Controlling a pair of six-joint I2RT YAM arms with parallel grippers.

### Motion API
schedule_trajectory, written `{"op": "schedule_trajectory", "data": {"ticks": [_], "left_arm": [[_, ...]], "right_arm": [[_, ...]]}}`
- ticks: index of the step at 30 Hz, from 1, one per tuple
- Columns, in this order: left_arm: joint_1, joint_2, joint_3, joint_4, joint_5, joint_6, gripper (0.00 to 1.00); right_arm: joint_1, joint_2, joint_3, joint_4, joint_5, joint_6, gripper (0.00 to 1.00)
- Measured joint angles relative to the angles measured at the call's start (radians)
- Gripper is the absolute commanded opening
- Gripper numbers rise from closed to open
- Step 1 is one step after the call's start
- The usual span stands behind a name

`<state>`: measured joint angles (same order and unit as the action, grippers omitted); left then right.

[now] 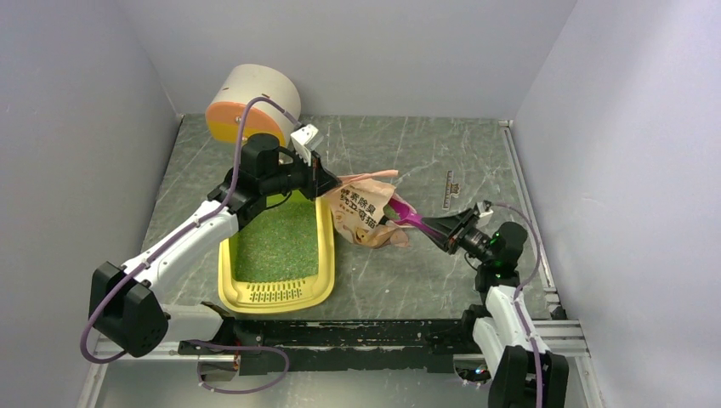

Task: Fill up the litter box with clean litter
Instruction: 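Scoop the cat litter from the cat litter bag.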

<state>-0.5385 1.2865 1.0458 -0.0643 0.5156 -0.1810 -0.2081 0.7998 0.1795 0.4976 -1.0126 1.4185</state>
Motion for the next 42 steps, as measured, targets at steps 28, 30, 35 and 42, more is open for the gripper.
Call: {"op": "schedule_trajectory", "data": {"ticks": [28, 30, 35, 42], "left_arm": [[0.0, -0.001, -0.004, 0.005, 0.006, -0.015, 0.05], [0.0, -0.002, -0.004, 0.004, 0.002, -0.015, 0.05], [0.0, -0.002, -0.003, -0.007, -0.05, -0.022, 0.05], [-0.001, -0.002, 0.001, -0.013, -0.095, -0.038, 0.05]], "right_arm": [[0.017, -0.068, -0.082, 0.109, 0.043, 0.113, 0.0], [0.005, -0.1, -0.082, 0.077, 0.033, 0.109, 0.0], [-0.026, -0.168, -0.073, -0.006, 0.019, 0.092, 0.0], [-0.063, -0.249, -0.059, -0.106, 0.014, 0.085, 0.0]]}}
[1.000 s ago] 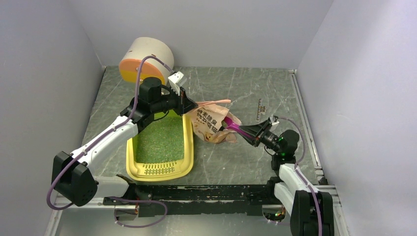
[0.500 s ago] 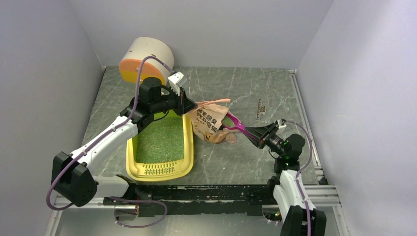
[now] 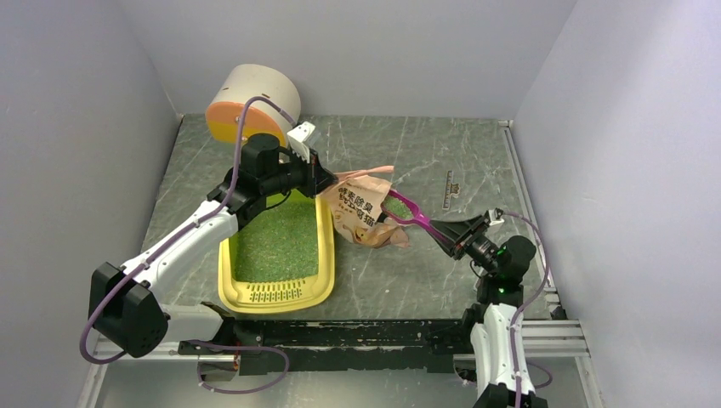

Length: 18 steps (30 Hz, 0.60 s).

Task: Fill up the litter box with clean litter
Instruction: 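Scoop the cat litter from the cat litter bag.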

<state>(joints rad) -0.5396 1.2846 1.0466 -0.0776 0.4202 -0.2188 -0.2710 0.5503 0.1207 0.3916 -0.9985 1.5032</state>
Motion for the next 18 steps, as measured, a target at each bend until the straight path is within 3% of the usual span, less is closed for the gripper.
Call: {"op": "schedule_trajectory", "data": {"ticks": [18], "left_arm": [[0.0, 0.039, 0.0, 0.007, -0.105, -0.052, 0.05]], "right_arm": [[-0.014, -0.027, 0.243, -0.392, 0.024, -0.258, 0.0]]}}
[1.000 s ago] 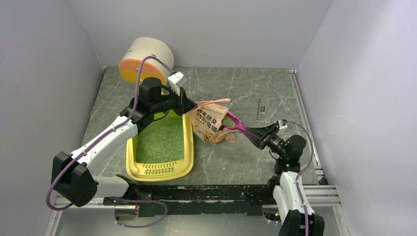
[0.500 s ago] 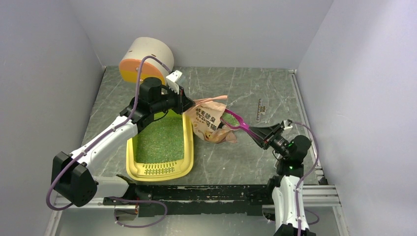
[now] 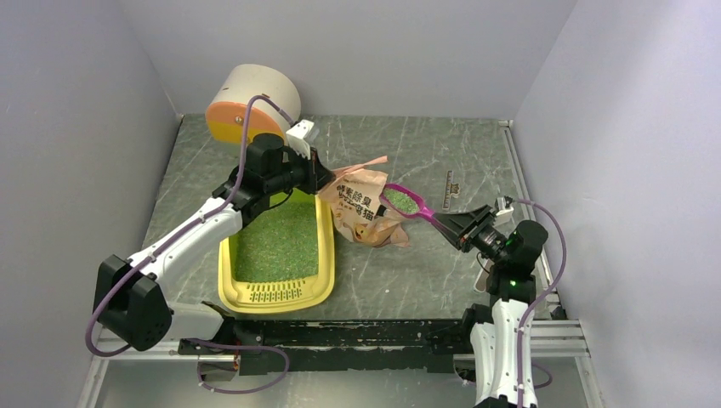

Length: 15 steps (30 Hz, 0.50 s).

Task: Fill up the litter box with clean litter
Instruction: 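Scoop the cat litter from the cat litter bag.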

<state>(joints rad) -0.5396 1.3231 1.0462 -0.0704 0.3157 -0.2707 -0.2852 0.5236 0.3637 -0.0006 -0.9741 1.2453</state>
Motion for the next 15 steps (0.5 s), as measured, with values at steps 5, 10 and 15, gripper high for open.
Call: {"op": "schedule_trajectory", "data": {"ticks": [5, 10, 15], "left_arm": [[0.003, 0.004, 0.0, 0.004, -0.01, -0.011, 0.05], [0.011, 0.005, -0.005, 0.011, -0.02, -0.02, 0.05], [0.024, 0.005, -0.017, 0.019, -0.022, -0.031, 0.05]], "right_arm": [[0.0, 0.0, 0.0, -0.031, 0.002, -0.012, 0.0], [0.0, 0.001, 0.001, -0.032, 0.001, -0.013, 0.0], [0.0, 0.002, 0.01, -0.031, 0.001, -0.012, 0.0]]}}
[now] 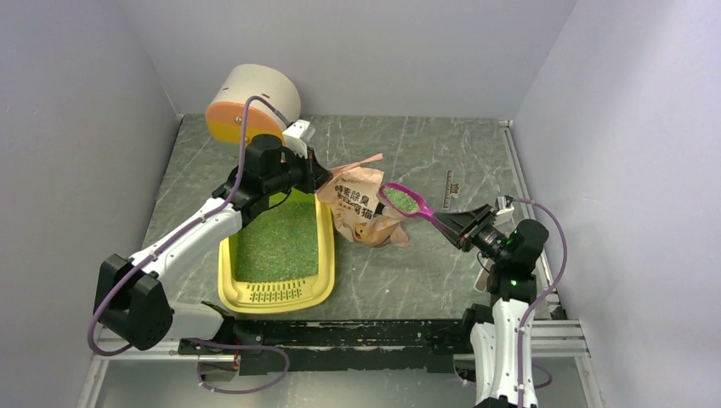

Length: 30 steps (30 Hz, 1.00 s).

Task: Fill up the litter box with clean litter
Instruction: 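Scoop the cat litter from the cat litter bag.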

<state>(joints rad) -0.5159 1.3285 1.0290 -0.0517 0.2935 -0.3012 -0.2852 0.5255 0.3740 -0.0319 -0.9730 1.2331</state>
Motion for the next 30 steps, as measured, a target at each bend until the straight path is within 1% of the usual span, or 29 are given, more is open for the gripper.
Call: {"op": "schedule_trajectory", "data": {"ticks": [6, 13, 24, 30], "left_arm": [[0.013, 0.006, -0.013, 0.017, 0.001, -0.011, 0.05], [0.02, 0.029, -0.013, 0.033, 0.002, -0.014, 0.05], [0.023, 0.042, -0.013, 0.042, 0.007, -0.027, 0.05], [0.023, 0.041, -0.013, 0.047, 0.045, -0.024, 0.05]], "right_arm": [[0.0, 0.001, 0.004, 0.02, -0.007, 0.02, 0.0], [0.008, 0.005, 0.003, 0.129, -0.032, 0.098, 0.0], [0.031, 0.011, -0.018, 0.219, -0.06, 0.164, 0.0], [0.063, 0.032, -0.028, 0.279, -0.088, 0.188, 0.0]]}}
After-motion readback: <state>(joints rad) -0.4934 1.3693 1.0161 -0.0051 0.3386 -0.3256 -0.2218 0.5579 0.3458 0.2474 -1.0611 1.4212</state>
